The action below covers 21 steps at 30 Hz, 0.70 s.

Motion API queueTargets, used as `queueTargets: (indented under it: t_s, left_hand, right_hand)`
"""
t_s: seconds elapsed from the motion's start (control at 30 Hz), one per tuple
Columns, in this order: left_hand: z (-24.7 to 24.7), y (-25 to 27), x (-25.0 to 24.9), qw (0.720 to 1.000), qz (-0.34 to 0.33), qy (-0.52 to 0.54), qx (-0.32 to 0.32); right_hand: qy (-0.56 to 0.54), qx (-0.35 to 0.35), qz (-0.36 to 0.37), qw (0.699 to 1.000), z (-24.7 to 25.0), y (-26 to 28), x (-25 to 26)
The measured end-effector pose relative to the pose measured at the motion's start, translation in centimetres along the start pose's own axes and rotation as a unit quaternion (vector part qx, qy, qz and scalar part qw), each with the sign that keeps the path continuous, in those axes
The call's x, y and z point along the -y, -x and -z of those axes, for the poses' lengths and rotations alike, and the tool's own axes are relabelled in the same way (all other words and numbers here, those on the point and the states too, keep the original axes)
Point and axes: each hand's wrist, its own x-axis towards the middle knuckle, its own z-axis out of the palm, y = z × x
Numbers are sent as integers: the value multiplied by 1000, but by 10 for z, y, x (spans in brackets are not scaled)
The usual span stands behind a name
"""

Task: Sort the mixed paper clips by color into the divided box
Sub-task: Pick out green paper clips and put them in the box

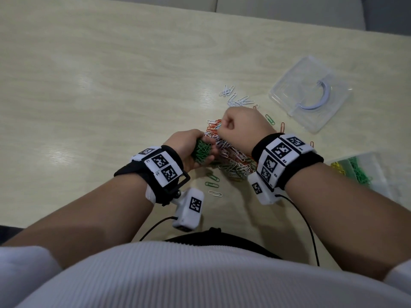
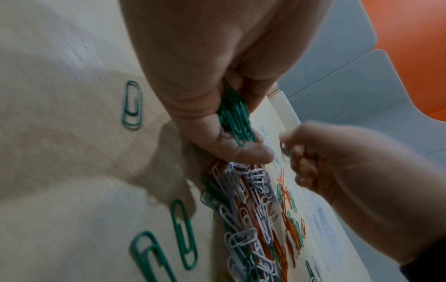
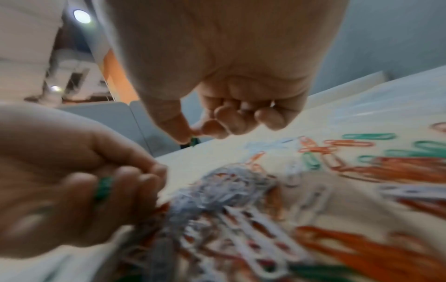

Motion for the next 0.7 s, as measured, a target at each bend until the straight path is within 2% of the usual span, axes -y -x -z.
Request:
queueTargets:
  t_s: [0.07,0.13,0.27,0.4,0.57,0.7]
  left_hand:
    - [-1,0,0,1000,-16,3,-15]
    - [-1,0,0,1000,-24,7,-10]
    - [3,1,-2,999,2,28,20]
    - [7,0,-2,1000,10,19,23]
    - [6,1,-2,1000,12,8,21]
    - [4,2,-3,1000,12,-7,14]
  right_hand:
    - [-37,50,57,996,0,9,15]
    - [-23,86,88,992,-4,11,22]
    - [35,4,53,998,-8,0,5]
    - [155,20,50,986,-6,-2,-13]
    - [139,-15,-2,990,-4,-6,-18]
    - [142,-25,28,989,-5,-14,-20]
